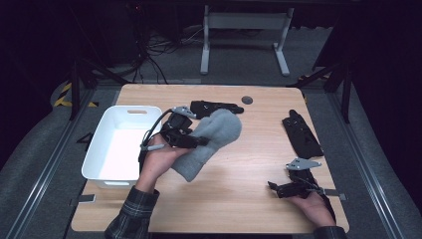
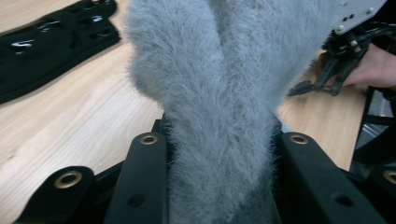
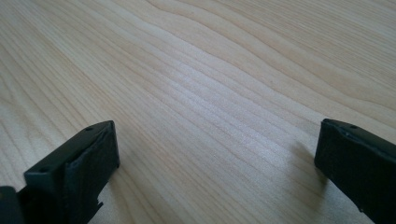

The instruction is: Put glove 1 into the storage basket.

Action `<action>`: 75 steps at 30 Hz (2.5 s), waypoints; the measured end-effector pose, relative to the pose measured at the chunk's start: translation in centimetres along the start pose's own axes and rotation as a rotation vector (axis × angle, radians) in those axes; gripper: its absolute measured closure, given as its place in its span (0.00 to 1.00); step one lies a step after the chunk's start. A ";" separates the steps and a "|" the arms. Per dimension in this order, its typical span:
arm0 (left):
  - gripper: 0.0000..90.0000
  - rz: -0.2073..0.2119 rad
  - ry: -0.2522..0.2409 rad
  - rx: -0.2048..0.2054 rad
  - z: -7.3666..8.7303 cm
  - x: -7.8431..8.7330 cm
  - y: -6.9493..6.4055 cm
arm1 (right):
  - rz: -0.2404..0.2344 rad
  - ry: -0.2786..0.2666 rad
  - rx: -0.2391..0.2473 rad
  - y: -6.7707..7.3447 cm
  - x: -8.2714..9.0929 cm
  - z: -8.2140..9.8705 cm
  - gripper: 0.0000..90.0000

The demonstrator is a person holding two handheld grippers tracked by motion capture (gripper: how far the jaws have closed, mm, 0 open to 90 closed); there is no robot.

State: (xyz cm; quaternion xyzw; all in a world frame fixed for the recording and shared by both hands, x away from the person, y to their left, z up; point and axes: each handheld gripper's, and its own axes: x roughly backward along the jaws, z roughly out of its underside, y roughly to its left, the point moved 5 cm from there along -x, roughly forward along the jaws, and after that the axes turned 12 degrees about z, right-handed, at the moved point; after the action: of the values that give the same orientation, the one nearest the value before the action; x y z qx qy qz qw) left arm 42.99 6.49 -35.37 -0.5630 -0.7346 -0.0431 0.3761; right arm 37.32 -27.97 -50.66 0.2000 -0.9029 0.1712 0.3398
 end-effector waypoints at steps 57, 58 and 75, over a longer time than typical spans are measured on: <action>0.74 -0.280 -0.050 0.414 10.9 12.0 12.2 | 0.005 0.001 -0.005 -0.1 -0.1 0.0 0.00; 0.74 -0.279 -0.044 0.422 11.1 11.7 12.5 | 0.005 0.001 -0.005 -0.1 -0.1 0.0 0.00; 0.63 -0.313 0.067 0.549 14.9 9.4 16.2 | 0.004 0.001 -0.004 -0.1 -0.1 0.0 0.00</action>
State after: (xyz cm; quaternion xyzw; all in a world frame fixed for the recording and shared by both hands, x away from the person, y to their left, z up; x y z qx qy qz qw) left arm 48.66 27.05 -46.16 -0.3188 -0.7838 0.0806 0.5268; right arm 37.46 -28.05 -50.66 0.1973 -0.9034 0.1705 0.3403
